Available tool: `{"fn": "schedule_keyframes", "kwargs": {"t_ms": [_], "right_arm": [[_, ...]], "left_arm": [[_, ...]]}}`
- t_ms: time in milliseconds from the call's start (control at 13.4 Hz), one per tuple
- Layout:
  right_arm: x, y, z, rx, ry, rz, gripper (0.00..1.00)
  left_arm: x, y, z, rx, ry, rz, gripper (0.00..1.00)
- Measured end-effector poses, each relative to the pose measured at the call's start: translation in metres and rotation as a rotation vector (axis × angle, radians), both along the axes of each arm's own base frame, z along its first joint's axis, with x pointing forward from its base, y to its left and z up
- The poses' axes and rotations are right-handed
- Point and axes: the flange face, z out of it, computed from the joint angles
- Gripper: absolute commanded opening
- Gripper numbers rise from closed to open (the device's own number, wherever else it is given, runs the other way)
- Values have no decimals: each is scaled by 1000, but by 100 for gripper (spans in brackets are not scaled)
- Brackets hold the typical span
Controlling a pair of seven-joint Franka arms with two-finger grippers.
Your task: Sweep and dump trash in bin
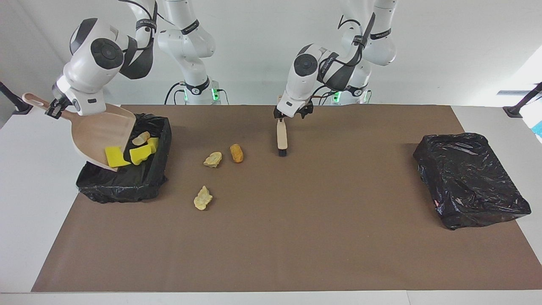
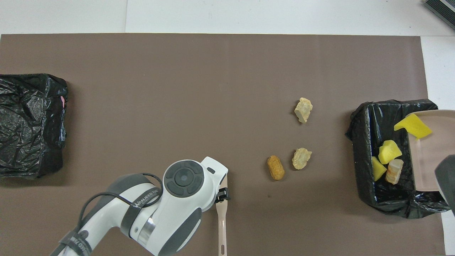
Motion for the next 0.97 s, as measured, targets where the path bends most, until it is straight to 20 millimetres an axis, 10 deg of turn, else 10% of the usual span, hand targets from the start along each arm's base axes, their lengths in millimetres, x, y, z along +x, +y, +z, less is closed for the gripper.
{"fn": "schedule_keyframes", "kwargs": {"t_ms": [599,973], "right_arm": [[-5,6,25,-108,6,63,0],[-1,25,4,137,-37,20,0]], "left_arm": [[123,187,10,3,-85,93,100],[152,323,13,-44,-124,-83,100]]}}
